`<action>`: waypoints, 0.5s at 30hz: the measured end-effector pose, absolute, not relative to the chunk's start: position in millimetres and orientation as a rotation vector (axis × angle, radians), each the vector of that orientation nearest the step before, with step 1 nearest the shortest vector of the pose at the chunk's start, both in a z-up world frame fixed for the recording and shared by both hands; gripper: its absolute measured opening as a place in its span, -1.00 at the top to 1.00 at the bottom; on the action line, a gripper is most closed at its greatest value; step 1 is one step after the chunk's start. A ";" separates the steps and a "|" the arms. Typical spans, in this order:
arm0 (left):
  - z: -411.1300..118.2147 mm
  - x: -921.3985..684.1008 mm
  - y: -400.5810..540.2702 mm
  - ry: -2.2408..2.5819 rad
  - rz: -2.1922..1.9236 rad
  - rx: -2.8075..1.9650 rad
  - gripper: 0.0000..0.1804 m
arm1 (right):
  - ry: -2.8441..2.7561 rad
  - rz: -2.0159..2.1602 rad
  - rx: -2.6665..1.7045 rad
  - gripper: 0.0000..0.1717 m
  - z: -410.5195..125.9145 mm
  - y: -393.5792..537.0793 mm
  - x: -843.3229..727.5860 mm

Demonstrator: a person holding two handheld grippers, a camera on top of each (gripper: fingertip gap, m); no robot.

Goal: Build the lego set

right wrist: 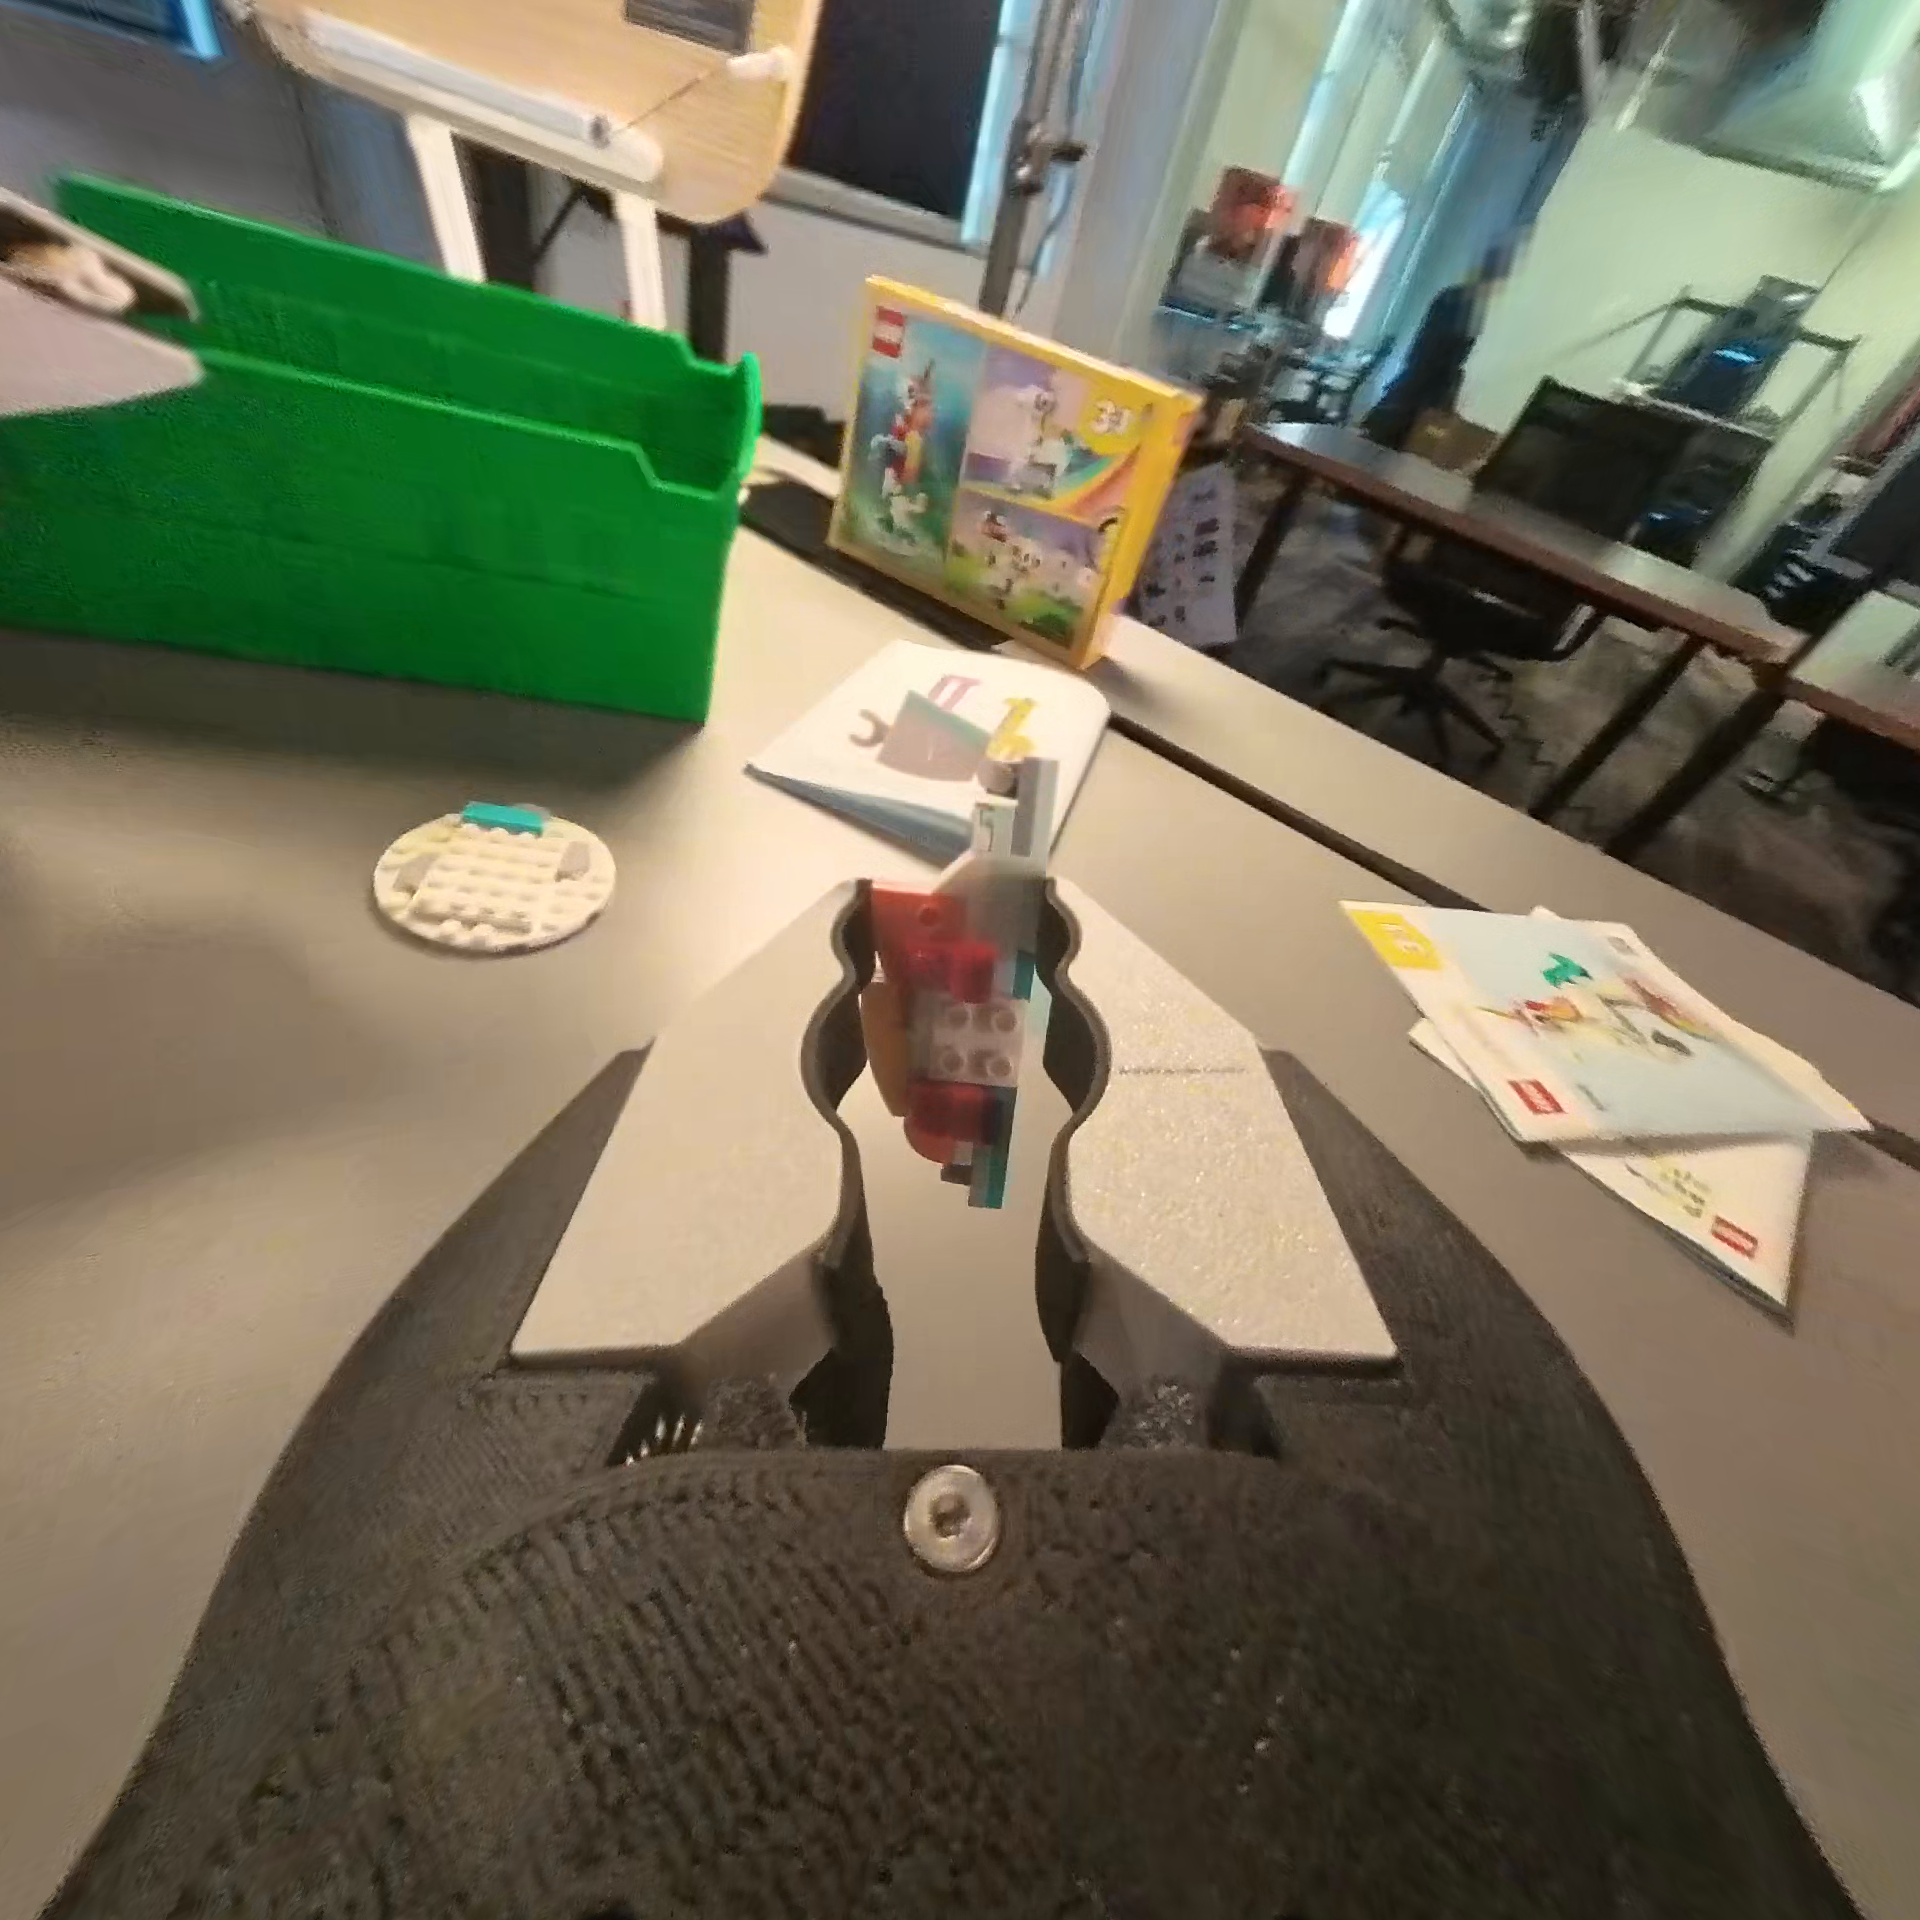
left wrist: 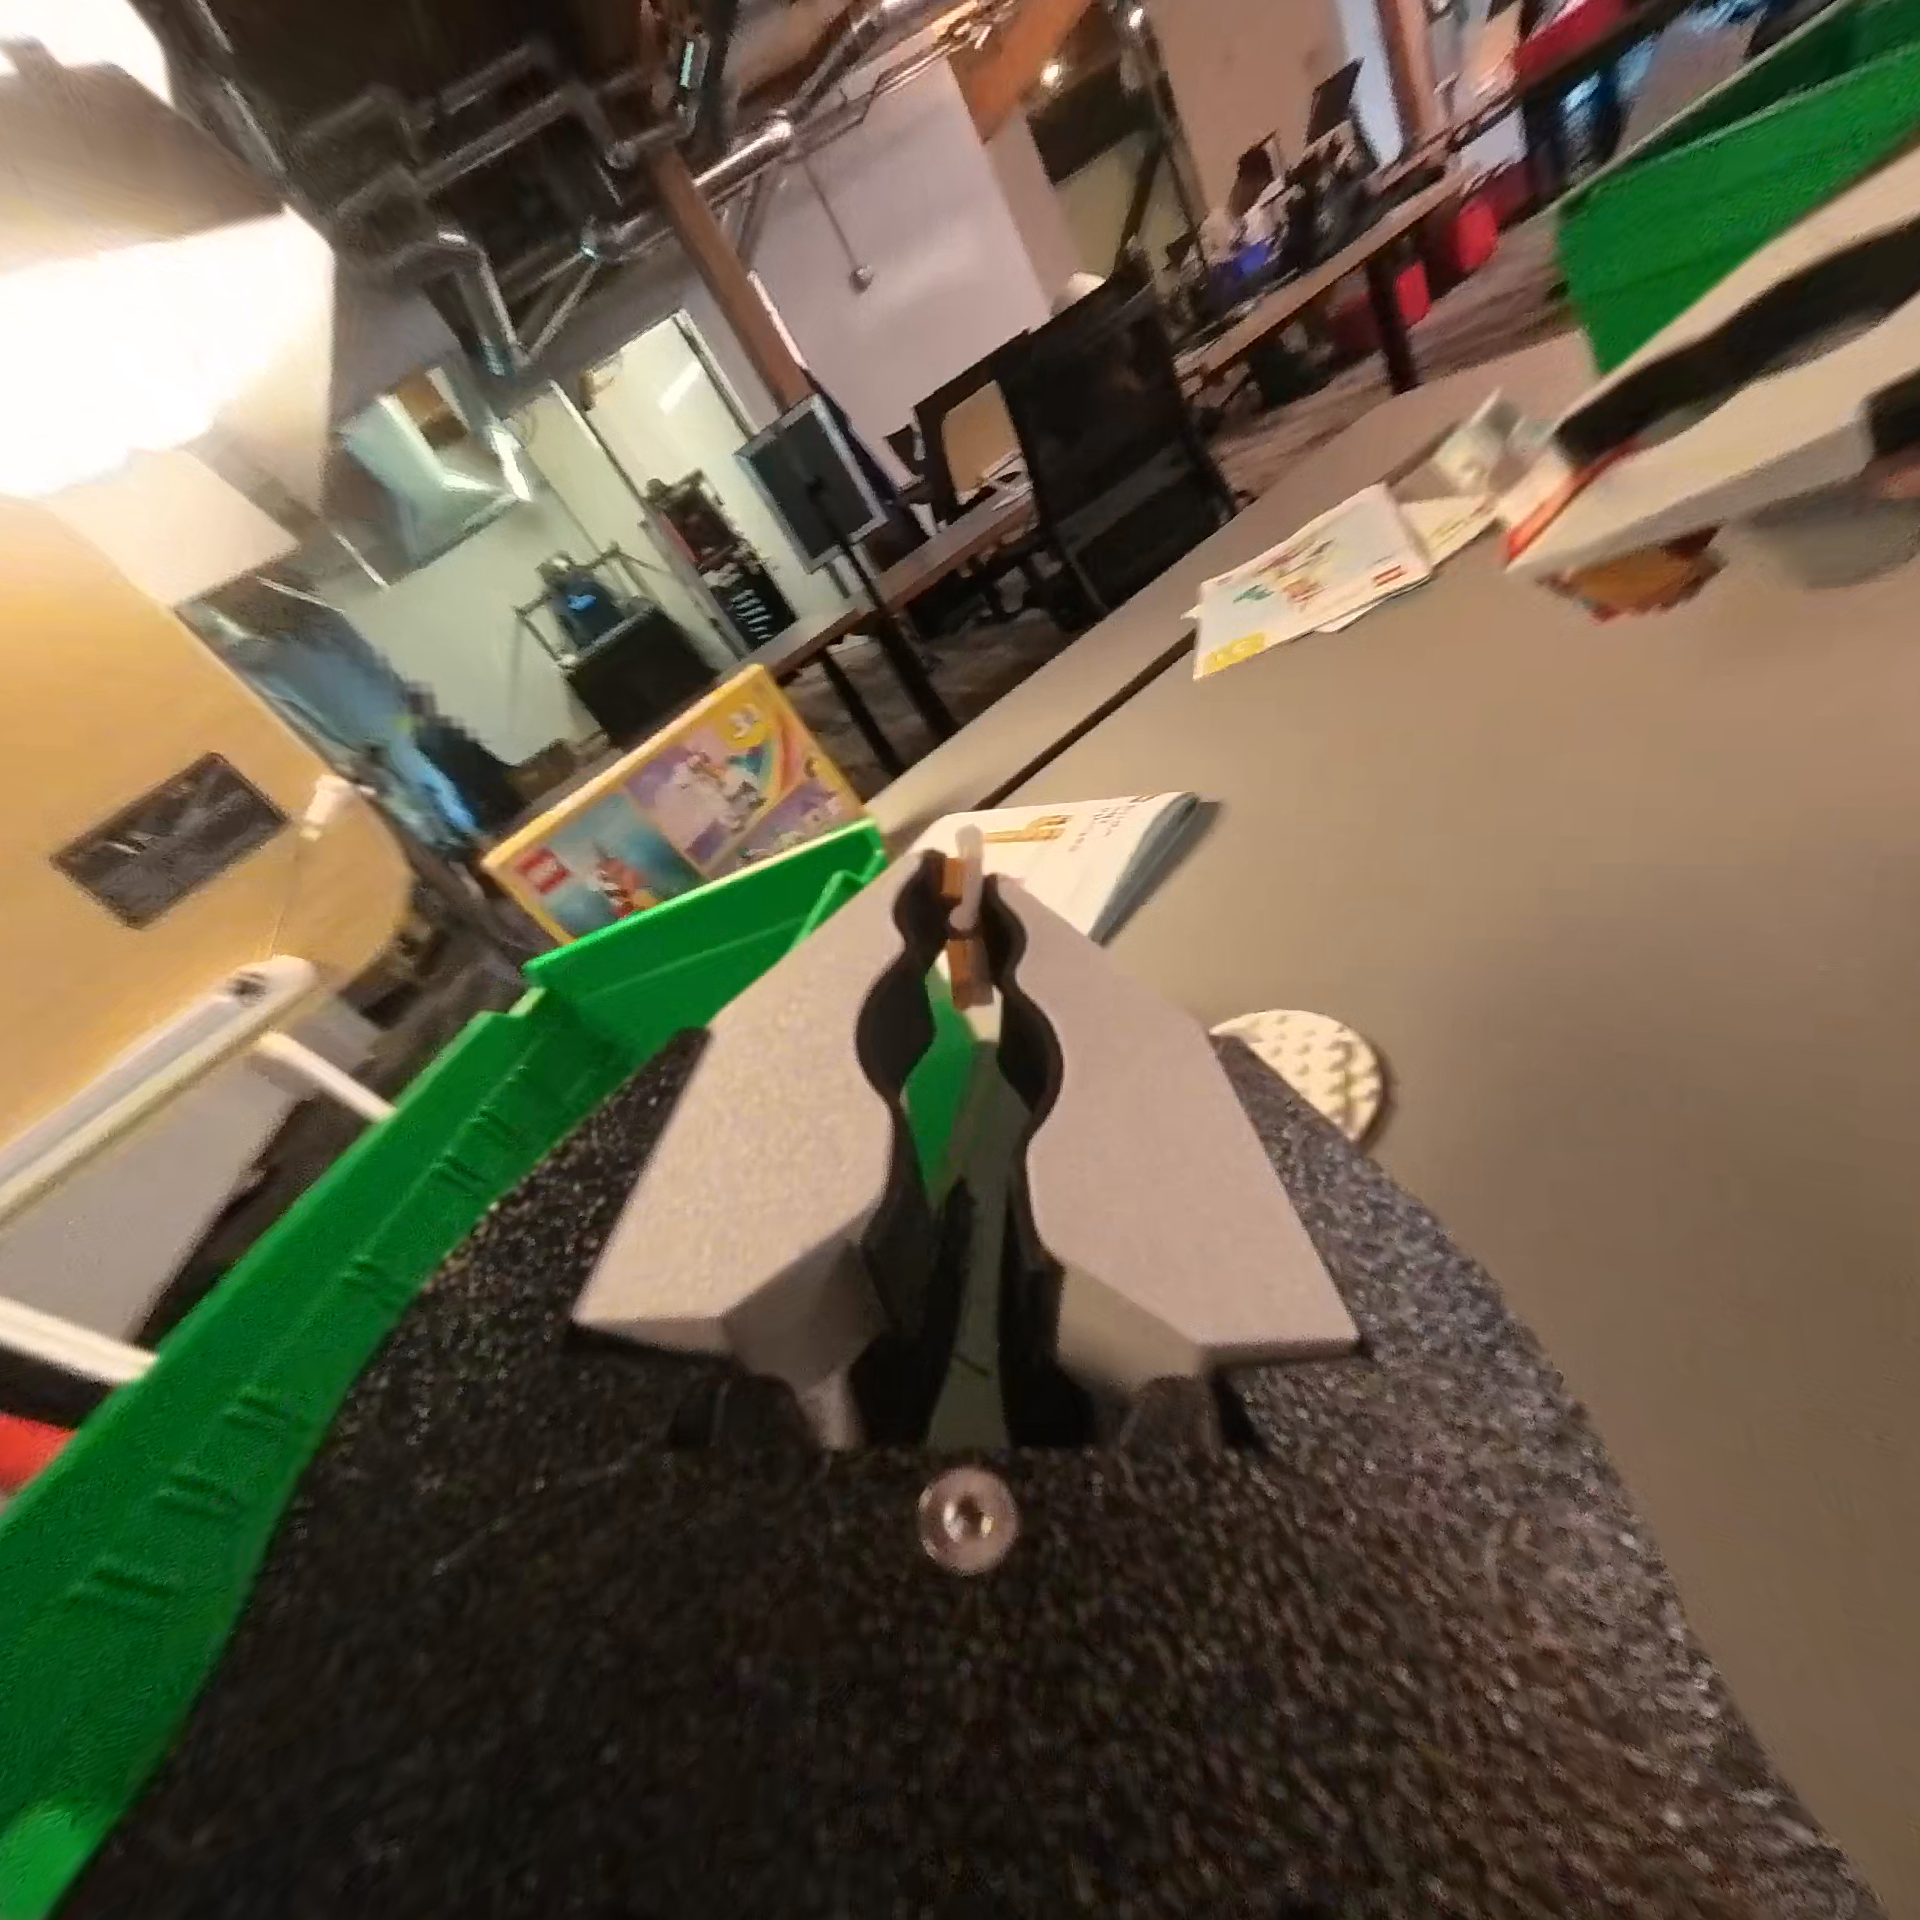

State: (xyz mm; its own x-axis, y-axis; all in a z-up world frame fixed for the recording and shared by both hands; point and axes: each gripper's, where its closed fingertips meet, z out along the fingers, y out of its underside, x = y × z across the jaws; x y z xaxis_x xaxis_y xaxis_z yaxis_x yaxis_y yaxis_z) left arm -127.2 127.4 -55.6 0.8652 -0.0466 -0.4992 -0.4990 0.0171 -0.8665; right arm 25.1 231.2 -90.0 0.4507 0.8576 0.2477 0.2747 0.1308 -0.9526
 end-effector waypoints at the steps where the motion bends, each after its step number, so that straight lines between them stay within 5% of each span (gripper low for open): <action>1: -58.3 -122.2 128.3 0.440 0.300 -1.537 0.97 | -1.136 0.562 -1.433 0.67 -97.6 229.3 22.7; 7: -70.3 -80.1 130.4 0.509 0.024 -1.538 0.97 | -1.524 0.680 -1.721 0.65 -165.4 194.1 17.0; 15: -103.1 -53.1 133.5 0.693 0.071 -1.611 0.97 | -1.446 0.719 -1.688 0.33 -149.6 198.6 14.9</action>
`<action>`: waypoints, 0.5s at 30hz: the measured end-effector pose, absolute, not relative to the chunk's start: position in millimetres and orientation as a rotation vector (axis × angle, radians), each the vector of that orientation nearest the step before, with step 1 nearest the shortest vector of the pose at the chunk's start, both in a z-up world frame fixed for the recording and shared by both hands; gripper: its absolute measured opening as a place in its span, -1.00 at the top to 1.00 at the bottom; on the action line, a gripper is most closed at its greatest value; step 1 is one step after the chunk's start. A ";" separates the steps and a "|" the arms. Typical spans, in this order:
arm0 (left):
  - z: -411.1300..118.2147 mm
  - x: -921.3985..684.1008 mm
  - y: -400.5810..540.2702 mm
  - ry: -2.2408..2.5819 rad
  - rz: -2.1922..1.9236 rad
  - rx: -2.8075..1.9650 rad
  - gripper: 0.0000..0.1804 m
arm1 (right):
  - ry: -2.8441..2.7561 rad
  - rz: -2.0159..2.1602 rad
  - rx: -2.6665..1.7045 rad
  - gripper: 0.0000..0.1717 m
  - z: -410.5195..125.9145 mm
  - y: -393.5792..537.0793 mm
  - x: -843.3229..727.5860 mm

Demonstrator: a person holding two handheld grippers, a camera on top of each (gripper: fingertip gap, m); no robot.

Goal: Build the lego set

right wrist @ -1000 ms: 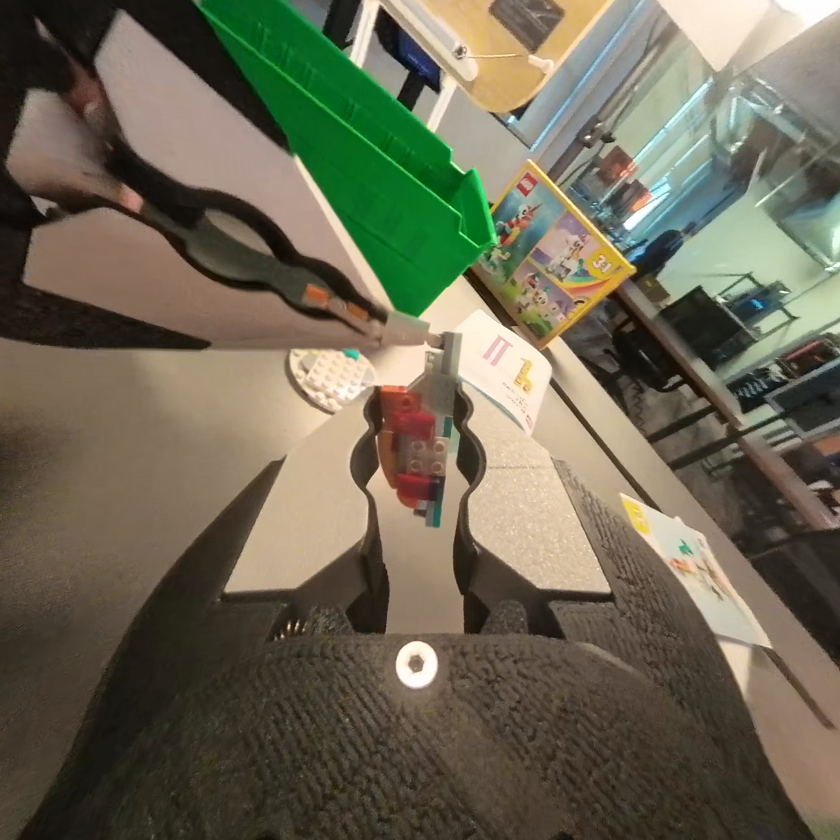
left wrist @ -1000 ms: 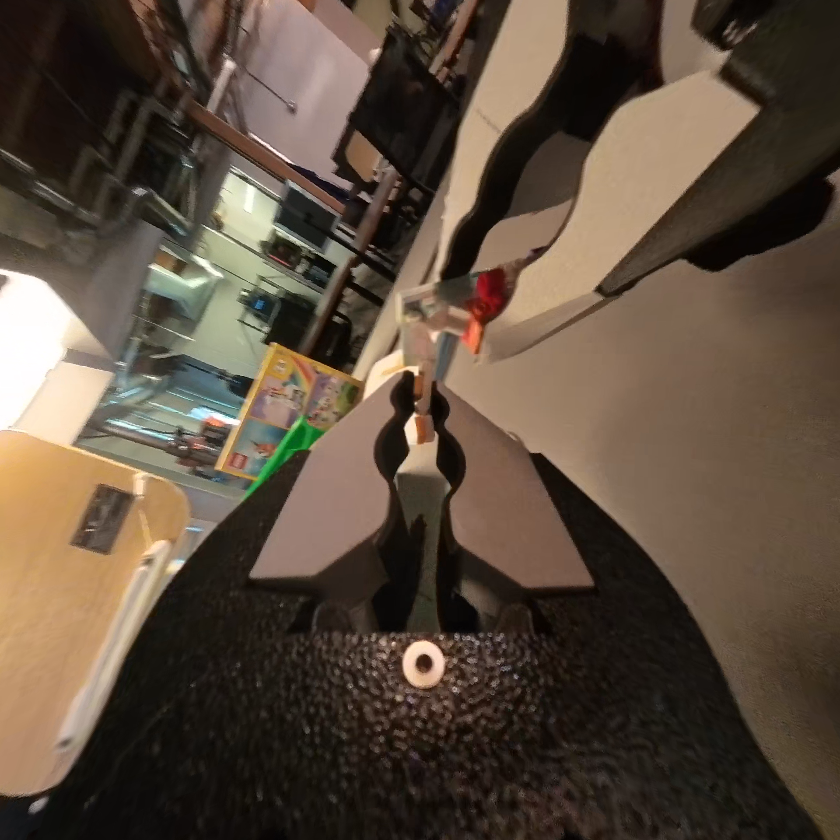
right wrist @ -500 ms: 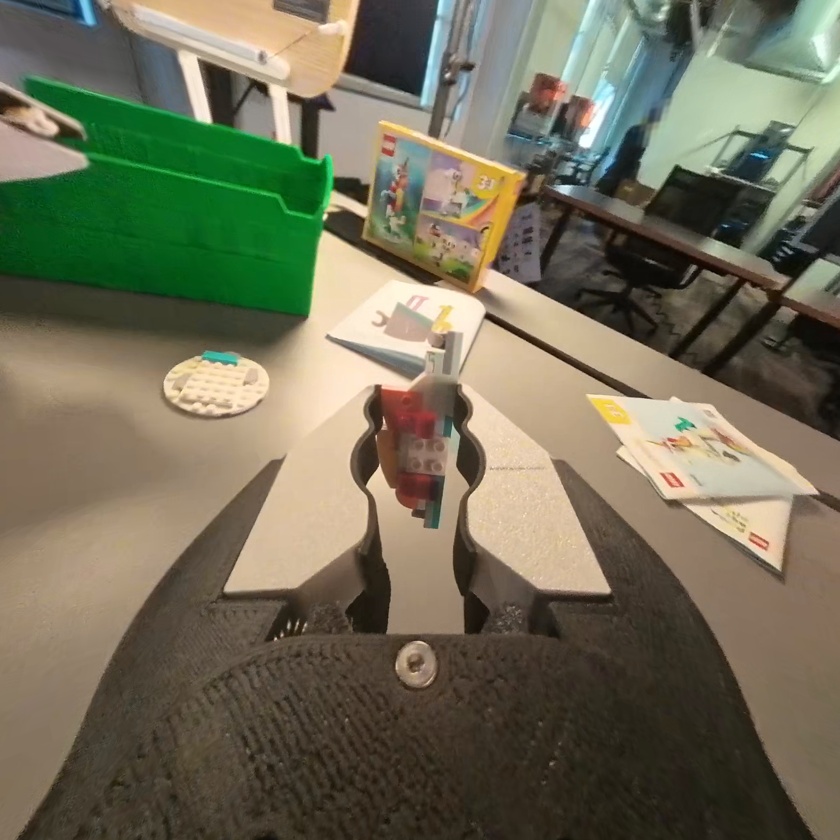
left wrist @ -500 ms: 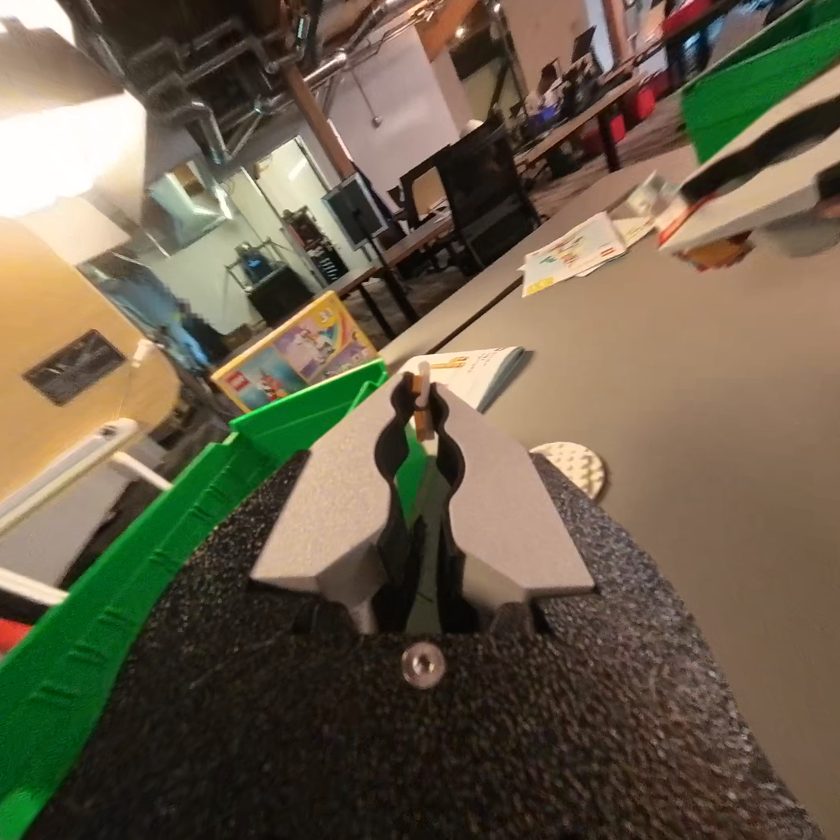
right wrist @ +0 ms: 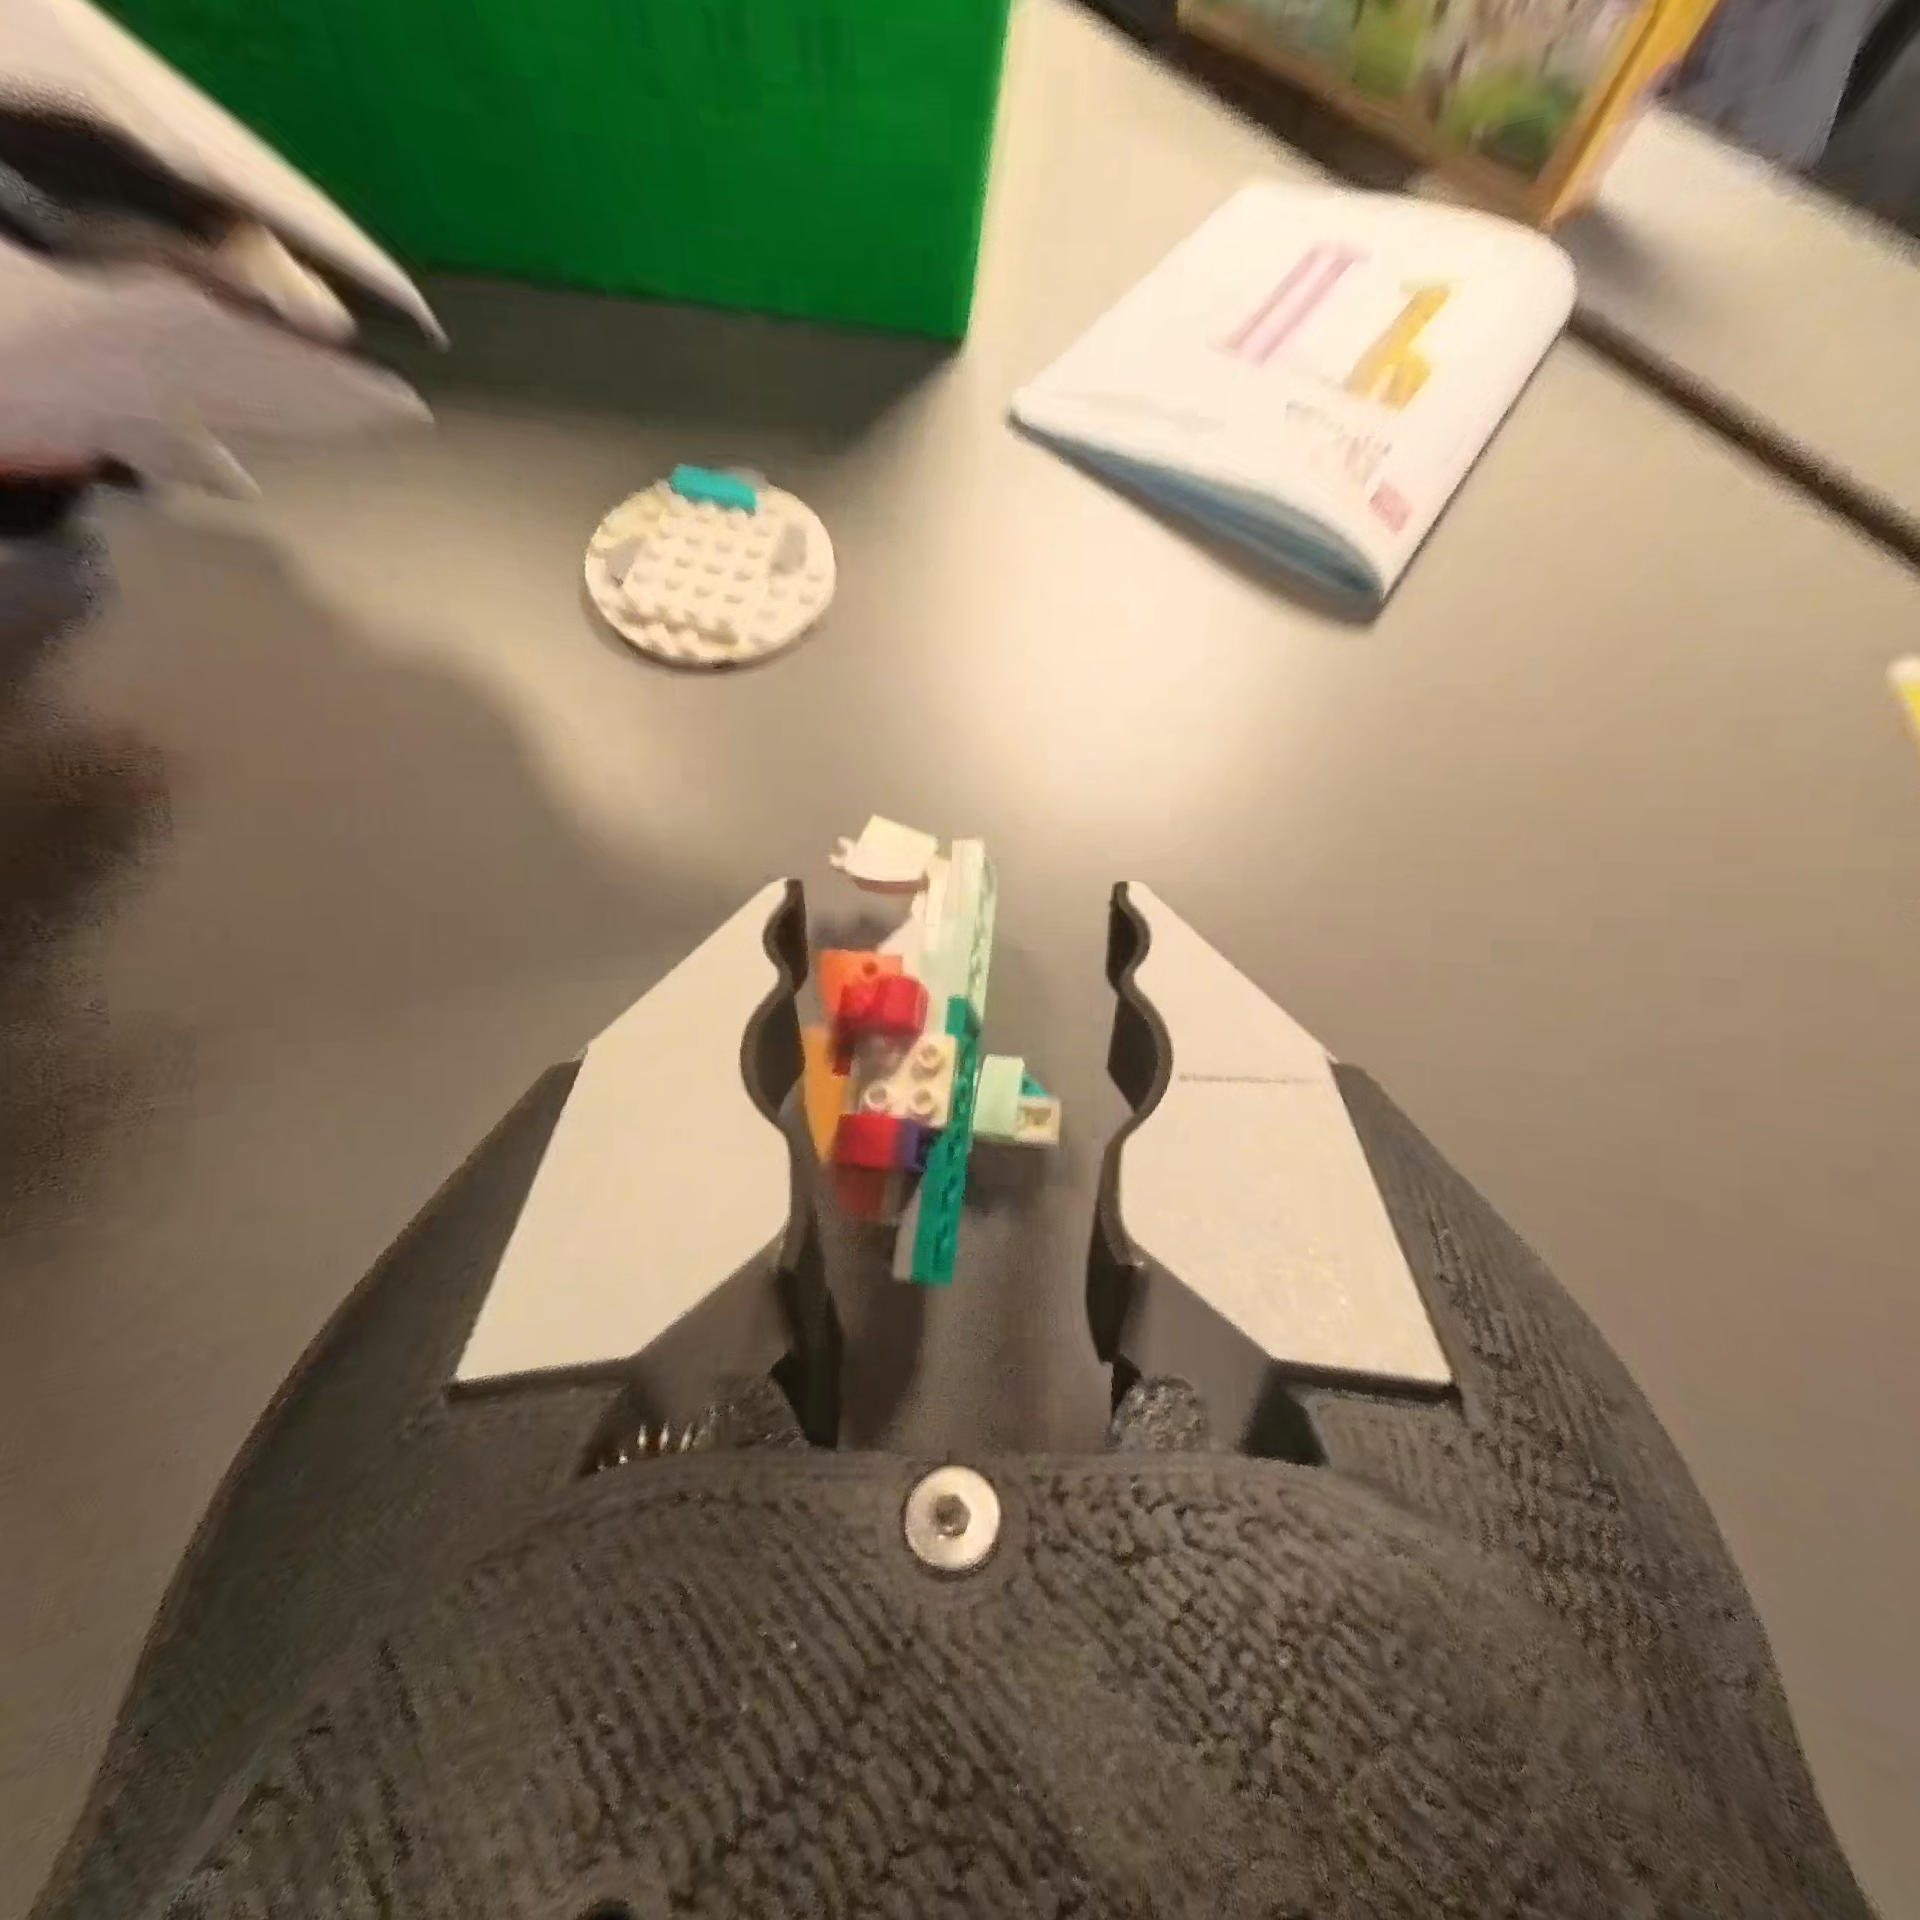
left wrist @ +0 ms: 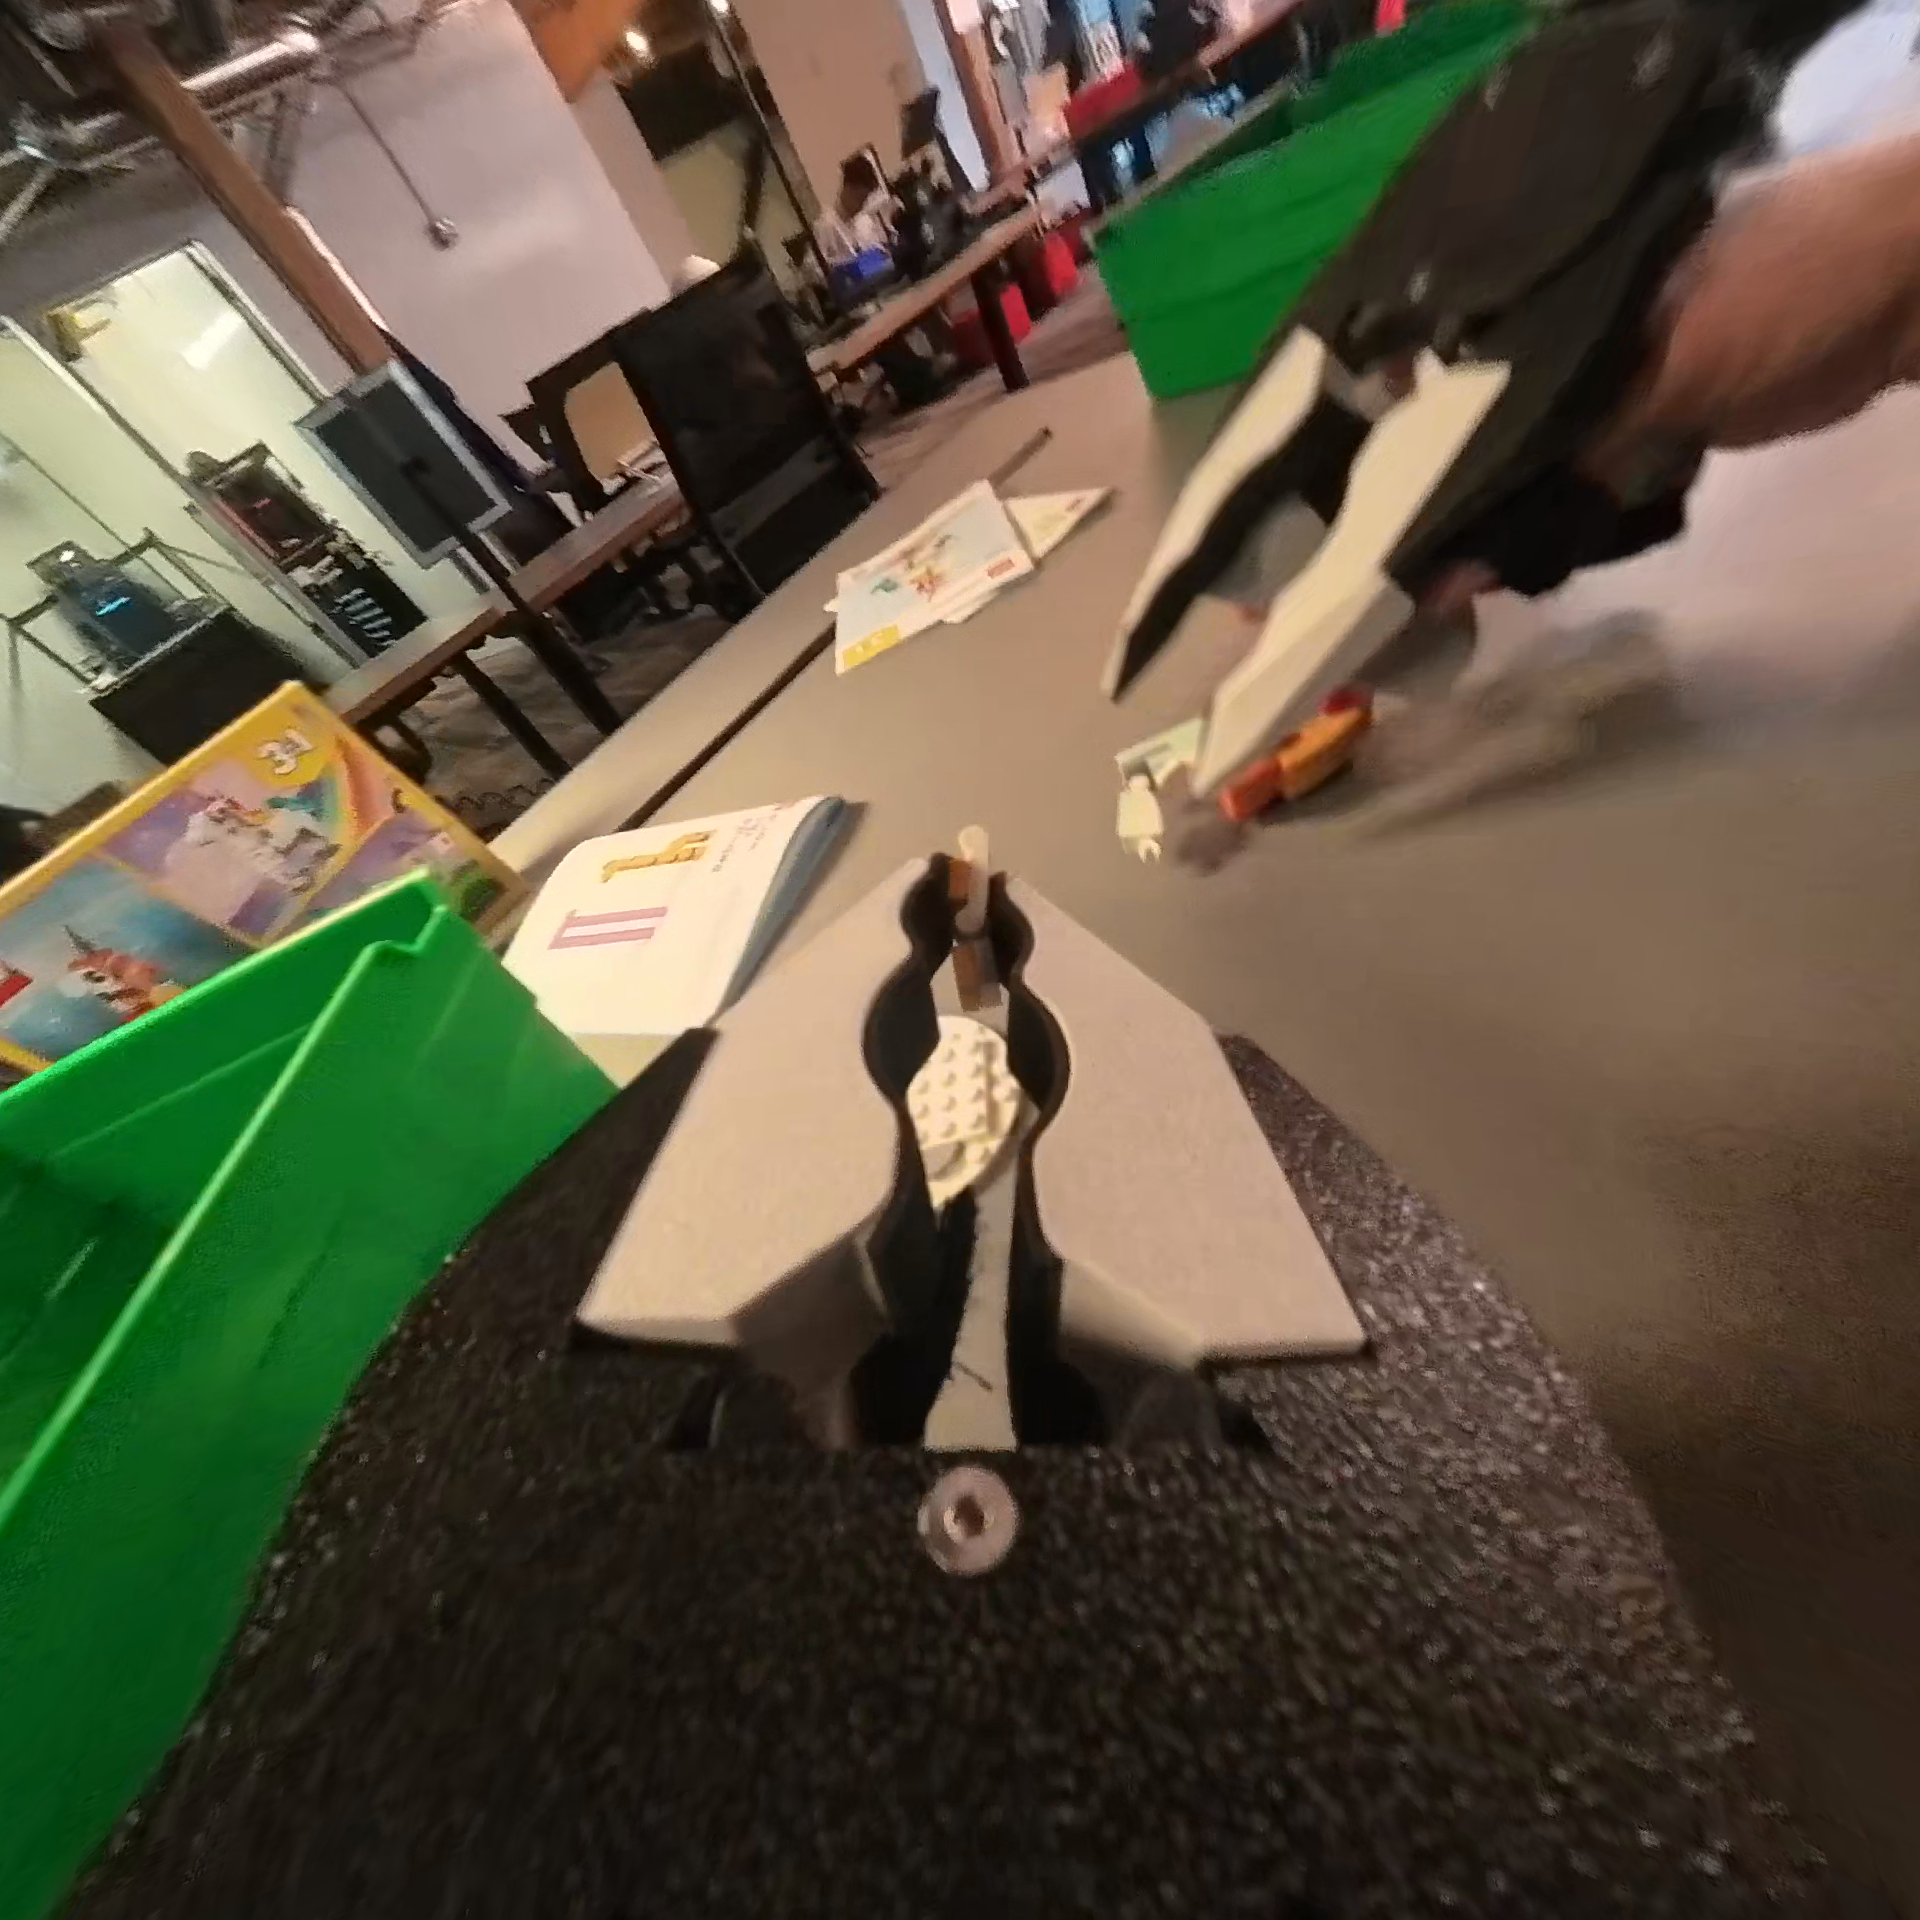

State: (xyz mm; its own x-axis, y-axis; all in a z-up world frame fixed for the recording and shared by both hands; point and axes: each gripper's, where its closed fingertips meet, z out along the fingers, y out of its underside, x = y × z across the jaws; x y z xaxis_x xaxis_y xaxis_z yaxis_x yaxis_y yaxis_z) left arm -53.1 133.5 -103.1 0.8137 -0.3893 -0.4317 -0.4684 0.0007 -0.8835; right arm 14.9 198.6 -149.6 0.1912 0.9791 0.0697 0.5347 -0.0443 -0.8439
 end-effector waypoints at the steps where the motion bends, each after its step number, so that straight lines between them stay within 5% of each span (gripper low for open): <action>1: -108.9 -48.2 133.4 0.727 0.073 -1.623 0.97 | -1.446 0.765 -1.604 0.34 -138.4 192.5 9.9; 7: -129.6 -11.7 118.7 0.966 -0.027 -1.591 0.97 | -1.664 1.001 -1.050 0.77 -99.1 107.3 -4.2; 15: -125.2 -10.9 119.5 1.091 0.305 -1.405 0.97 | -1.519 1.571 -1.548 0.69 -112.1 100.6 -11.8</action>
